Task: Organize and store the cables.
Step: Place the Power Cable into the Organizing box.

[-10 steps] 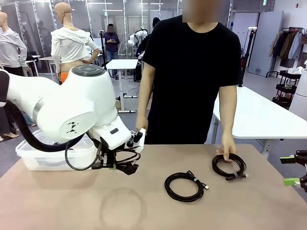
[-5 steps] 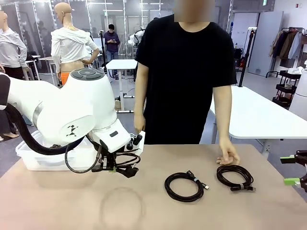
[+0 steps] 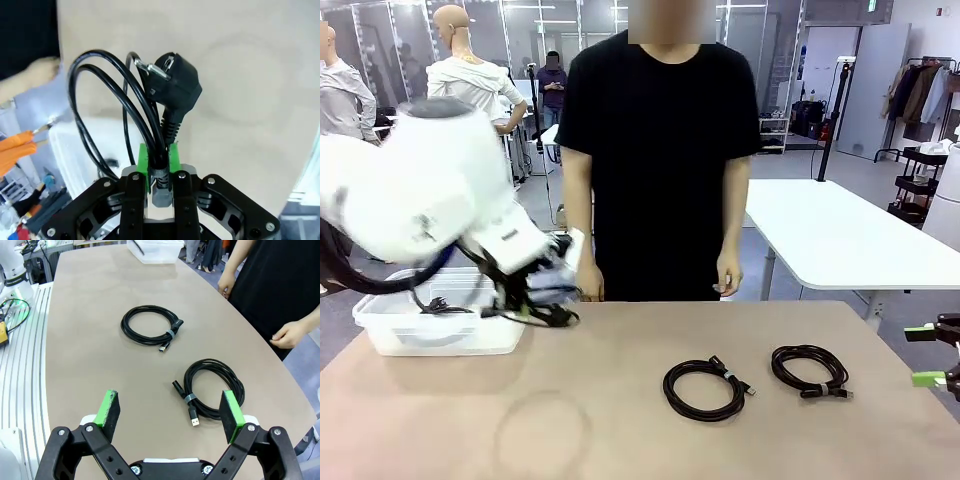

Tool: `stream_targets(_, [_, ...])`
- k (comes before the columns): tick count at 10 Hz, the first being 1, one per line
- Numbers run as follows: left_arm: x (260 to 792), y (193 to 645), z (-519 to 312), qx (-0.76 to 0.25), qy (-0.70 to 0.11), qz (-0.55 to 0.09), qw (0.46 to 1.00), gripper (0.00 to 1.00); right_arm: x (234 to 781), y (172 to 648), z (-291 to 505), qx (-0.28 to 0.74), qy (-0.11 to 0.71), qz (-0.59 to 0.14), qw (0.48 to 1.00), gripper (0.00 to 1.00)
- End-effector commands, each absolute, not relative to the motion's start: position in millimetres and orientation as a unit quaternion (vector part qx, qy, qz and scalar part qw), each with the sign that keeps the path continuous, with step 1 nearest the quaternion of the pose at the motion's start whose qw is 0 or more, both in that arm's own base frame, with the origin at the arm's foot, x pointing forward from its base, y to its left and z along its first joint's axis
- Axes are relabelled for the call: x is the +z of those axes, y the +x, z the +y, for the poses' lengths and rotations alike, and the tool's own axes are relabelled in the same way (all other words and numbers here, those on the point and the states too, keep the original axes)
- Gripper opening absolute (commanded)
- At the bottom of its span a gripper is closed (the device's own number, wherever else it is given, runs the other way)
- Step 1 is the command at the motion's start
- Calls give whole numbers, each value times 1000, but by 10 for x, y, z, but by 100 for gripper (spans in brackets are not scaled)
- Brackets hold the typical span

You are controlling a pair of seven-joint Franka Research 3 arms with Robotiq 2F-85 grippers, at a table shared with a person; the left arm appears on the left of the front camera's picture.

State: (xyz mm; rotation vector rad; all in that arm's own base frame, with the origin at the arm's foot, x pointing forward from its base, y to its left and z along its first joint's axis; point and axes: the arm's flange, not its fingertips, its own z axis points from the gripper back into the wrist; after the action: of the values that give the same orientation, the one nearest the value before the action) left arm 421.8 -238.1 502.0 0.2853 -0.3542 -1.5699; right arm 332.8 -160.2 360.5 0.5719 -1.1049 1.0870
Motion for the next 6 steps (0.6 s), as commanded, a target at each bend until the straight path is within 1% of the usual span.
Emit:
stream_targets(1, [5291,4407,-1866,-699,109,-187,682,18,3630,3338,-1594,481,254,-497,676,100])
stream_targets(3, [5364,4623,-1307,-683,154,-219,679,18,3630,3338,-1594,481,254,-497,676,100])
stream_targets(4, [5377,4788,-975,-641,188,-220,711,18,3630,3338,-1594,481,254,-497,676,100])
stream_targets(5, [5393,4879,-774,-635,188,-232,712,18,3630,3338,-1594,481,254,-497,676,100])
stream_targets(6, [5364,5060,-514,-623,168,-249,722,18,3630,3338,-1594,481,254,-497,676,100])
